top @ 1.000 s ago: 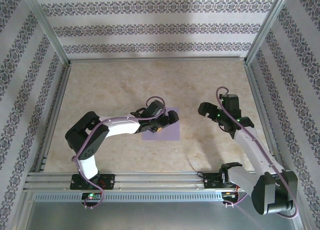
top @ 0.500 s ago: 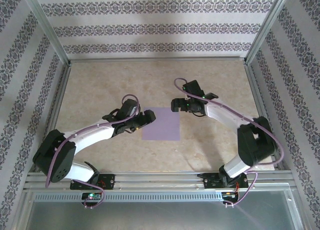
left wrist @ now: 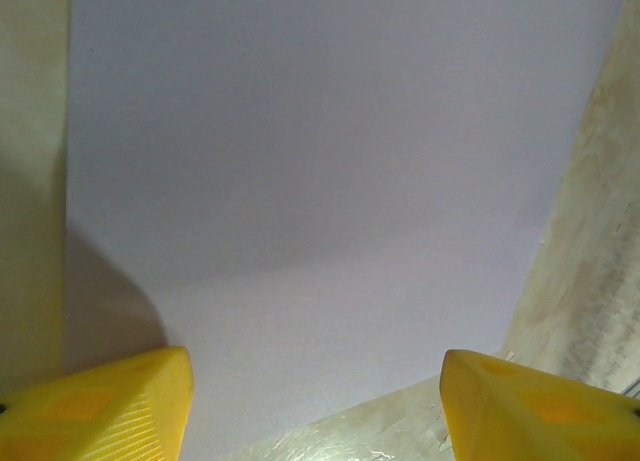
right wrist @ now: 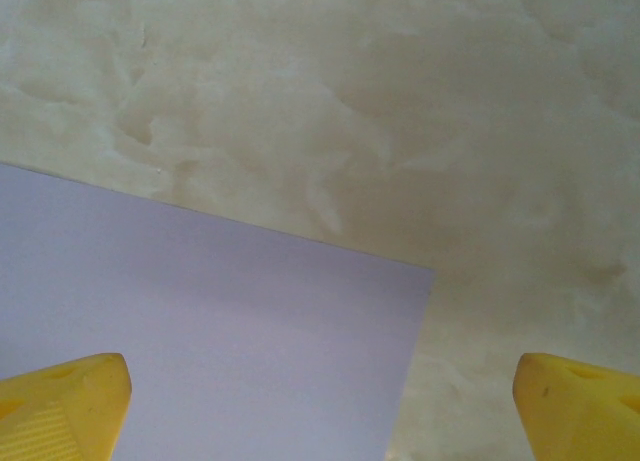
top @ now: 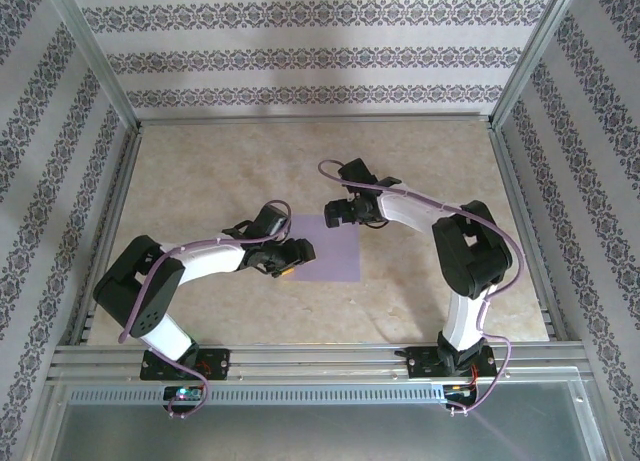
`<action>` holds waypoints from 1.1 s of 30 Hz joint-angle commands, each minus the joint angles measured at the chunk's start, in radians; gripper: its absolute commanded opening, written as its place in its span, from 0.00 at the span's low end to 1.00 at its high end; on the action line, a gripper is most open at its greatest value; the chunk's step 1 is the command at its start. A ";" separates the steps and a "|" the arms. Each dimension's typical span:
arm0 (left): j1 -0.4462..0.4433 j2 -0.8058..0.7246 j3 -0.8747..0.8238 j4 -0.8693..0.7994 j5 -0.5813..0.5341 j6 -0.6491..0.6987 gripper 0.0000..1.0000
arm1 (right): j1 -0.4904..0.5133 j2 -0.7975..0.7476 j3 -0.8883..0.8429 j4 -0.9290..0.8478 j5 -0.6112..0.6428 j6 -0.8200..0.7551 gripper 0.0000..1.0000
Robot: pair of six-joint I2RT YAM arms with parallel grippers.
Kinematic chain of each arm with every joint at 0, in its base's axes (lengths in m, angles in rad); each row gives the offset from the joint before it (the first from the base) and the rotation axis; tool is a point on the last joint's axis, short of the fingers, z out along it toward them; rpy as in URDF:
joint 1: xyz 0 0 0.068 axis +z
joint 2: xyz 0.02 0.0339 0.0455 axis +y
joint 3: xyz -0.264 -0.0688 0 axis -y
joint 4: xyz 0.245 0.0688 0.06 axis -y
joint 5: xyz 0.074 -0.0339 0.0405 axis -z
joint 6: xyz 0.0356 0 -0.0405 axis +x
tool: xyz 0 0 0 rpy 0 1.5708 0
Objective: Fold a paper plane with a square sheet of paper (fold left side to right side)
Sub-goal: Pick up the square sheet of paper from the center of the table.
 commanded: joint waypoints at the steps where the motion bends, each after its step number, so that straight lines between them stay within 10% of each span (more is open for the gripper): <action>1: 0.004 0.018 0.026 -0.020 0.011 0.019 0.69 | 0.017 0.041 0.037 -0.028 0.022 -0.017 0.98; 33: 0.004 0.058 -0.005 0.037 -0.014 -0.023 0.66 | 0.133 0.030 0.032 -0.150 -0.030 -0.012 0.89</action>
